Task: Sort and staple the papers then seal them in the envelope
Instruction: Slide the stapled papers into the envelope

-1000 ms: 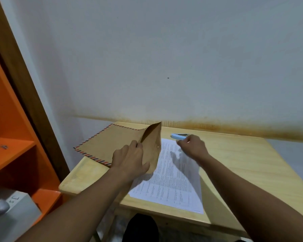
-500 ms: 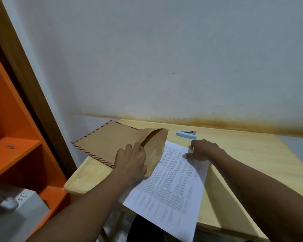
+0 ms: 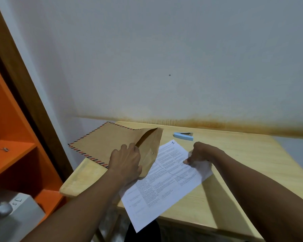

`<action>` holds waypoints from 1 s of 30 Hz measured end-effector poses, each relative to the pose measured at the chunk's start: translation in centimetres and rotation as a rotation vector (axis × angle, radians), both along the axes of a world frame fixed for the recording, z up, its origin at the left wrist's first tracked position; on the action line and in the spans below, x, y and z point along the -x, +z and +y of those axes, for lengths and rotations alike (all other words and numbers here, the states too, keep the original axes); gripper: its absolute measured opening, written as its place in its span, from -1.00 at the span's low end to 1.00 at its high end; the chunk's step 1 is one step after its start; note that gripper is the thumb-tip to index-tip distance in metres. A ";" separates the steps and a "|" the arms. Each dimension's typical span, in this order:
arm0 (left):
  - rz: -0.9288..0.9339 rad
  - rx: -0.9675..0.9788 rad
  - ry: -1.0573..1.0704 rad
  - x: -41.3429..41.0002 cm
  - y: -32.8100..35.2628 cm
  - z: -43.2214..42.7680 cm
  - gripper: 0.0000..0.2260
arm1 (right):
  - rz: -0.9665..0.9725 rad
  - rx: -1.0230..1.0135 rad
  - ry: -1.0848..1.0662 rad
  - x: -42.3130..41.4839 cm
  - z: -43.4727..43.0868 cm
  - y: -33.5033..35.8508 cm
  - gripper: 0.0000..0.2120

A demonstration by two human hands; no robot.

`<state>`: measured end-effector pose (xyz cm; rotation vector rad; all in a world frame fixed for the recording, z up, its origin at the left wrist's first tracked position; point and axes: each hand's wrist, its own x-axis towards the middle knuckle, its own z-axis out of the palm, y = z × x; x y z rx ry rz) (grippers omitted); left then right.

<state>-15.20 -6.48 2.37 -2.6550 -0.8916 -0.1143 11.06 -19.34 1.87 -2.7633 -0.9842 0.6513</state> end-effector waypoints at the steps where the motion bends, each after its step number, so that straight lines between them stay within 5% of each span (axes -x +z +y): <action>1: -0.002 -0.001 0.002 0.0 0.0 0.1 -0.47 | -0.008 0.012 0.002 0.0 -0.1 0.0 -0.42; 7: 0.005 0.015 0.013 0.1 0.3 -0.1 -0.46 | -0.087 -0.024 -0.016 0.8 -0.6 0.0 -0.64; 19: 0.000 0.031 0.024 0.4 0.6 -0.5 -0.42 | 0.181 -0.361 -0.217 -0.4 -4.3 1.7 -0.84; 25: 0.007 0.023 0.031 0.1 0.6 -0.4 -0.45 | 0.296 -0.619 -0.153 -0.8 -5.6 1.1 -0.47; 30: -0.006 0.030 0.030 -0.1 0.4 -0.3 -0.45 | 0.483 -0.601 -0.141 -1.2 -6.3 1.5 -0.78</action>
